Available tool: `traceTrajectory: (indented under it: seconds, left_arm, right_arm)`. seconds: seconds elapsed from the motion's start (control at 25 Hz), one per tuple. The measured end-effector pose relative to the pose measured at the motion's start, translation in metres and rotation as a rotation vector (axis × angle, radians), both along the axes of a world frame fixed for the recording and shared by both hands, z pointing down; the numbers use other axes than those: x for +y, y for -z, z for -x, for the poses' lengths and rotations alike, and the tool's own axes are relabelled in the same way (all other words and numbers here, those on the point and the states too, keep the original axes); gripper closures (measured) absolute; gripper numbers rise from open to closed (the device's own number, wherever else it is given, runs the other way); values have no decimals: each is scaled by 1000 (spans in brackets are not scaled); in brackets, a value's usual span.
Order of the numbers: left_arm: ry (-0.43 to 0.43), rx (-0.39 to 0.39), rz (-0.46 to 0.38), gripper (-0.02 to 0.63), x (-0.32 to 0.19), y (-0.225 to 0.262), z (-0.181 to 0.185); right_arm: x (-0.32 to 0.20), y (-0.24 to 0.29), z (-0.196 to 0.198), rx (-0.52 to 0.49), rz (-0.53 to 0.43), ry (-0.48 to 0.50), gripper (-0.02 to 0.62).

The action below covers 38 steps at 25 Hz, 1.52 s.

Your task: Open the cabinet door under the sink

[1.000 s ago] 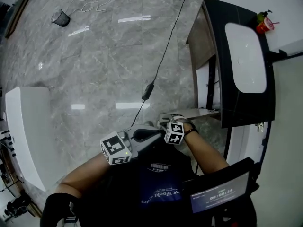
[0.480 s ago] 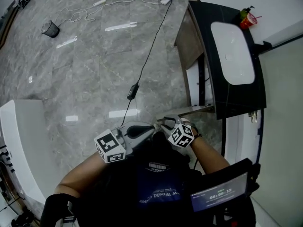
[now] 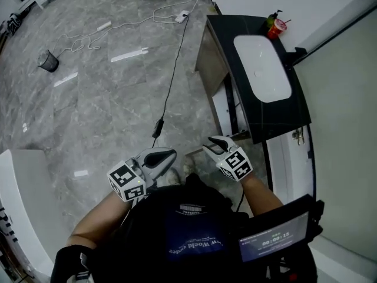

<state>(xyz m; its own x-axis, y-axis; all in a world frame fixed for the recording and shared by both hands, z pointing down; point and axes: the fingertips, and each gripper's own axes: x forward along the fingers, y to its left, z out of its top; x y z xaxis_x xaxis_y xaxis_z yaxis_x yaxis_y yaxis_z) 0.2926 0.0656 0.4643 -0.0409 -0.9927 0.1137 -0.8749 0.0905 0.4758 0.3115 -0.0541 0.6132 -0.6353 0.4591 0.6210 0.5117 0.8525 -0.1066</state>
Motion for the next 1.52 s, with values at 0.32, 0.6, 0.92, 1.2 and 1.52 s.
traceTrajectory:
  seconds: [0.32,0.6,0.92,1.2,1.52]
  left_arm:
    - [12,-59,-38,605,-15,33,5]
    - [37,-102,-46,604,-28,55,7]
    - [121,-89,-49,604,-87,53,19]
    - [158,-92,-45,604,-152,57,23]
    - [132,-114,-43,604,-163,66,36]
  right_arm:
    - [-28,91,2,-129,217,-139,469]
    - [-66,145,-2,-219,297,-176,477]
    - [-128,163,-2,-236,325,-113,506]
    - [-176,173,6,-236,318,-35,549]
    - [-177,183,31,-252,326,9,566]
